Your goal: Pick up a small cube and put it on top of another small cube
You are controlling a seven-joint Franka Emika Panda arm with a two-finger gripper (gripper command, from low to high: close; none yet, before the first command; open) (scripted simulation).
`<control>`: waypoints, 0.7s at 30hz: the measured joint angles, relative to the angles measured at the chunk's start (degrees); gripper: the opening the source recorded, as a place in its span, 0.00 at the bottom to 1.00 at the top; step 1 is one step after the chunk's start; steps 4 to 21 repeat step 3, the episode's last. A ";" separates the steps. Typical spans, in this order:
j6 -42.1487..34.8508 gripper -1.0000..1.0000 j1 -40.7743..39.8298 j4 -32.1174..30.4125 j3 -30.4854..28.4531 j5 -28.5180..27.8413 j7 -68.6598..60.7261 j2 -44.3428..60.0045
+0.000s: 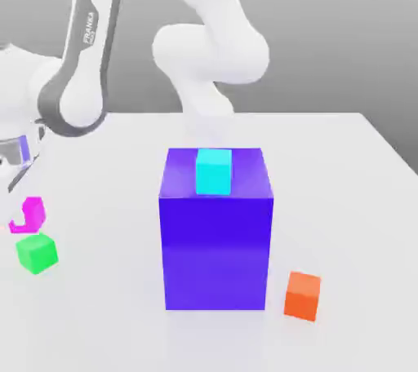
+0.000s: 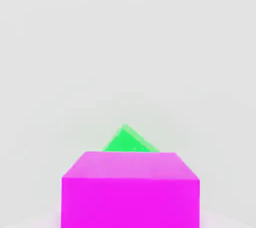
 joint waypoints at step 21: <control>0.00 1.00 0.00 0.00 0.00 0.00 0.00 0.00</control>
